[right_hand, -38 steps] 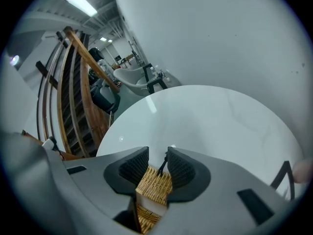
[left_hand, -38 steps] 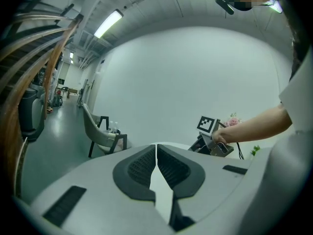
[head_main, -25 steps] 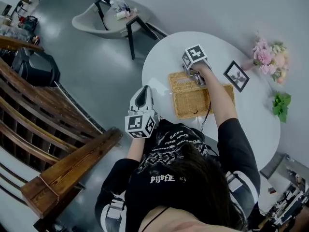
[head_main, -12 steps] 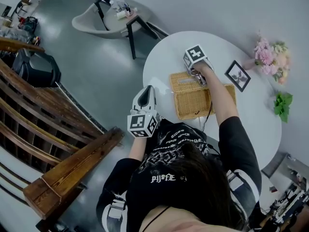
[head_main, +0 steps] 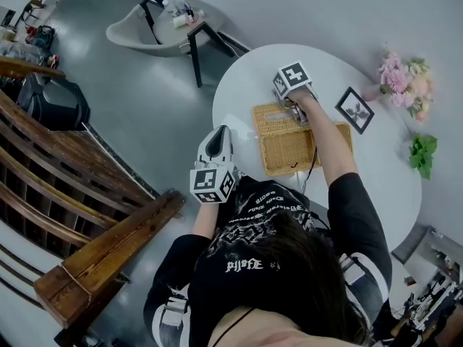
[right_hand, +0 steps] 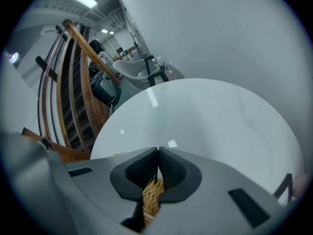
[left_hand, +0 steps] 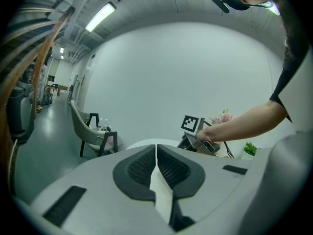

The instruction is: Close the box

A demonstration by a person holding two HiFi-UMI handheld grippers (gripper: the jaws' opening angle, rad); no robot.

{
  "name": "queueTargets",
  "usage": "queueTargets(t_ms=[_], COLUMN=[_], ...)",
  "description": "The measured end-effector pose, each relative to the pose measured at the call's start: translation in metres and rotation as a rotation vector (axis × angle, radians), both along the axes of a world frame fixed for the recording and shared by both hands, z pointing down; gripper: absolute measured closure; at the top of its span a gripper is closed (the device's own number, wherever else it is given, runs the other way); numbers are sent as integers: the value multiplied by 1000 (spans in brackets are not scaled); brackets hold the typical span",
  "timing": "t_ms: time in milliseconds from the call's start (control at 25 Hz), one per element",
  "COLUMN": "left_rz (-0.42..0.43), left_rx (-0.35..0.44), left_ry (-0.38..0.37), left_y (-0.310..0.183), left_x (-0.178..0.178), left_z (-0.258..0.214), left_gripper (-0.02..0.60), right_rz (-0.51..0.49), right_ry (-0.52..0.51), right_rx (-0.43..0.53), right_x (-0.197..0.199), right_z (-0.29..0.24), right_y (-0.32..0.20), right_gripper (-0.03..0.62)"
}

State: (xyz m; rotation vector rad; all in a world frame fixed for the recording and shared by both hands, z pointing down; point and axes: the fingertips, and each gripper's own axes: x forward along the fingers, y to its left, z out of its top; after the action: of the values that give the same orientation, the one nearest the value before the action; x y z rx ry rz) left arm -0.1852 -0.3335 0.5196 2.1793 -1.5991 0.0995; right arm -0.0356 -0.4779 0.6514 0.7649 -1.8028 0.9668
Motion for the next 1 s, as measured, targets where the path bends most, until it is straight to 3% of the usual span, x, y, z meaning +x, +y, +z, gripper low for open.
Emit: queueTargets(t_ms=[680,1000], left_rz=[67,71], left_rx=[-18,31], left_ry=[-22,10], left_y=[13,26], left_x=[22,30], left_z=[8,-1], left_gripper=[553,554], right_rz=[-16,-35], right_ry=[-102,-113], right_rx=[275,389], right_x=[-3,4], right_z=[-81,-116], right_y=[-3,13], right_gripper=[557,557])
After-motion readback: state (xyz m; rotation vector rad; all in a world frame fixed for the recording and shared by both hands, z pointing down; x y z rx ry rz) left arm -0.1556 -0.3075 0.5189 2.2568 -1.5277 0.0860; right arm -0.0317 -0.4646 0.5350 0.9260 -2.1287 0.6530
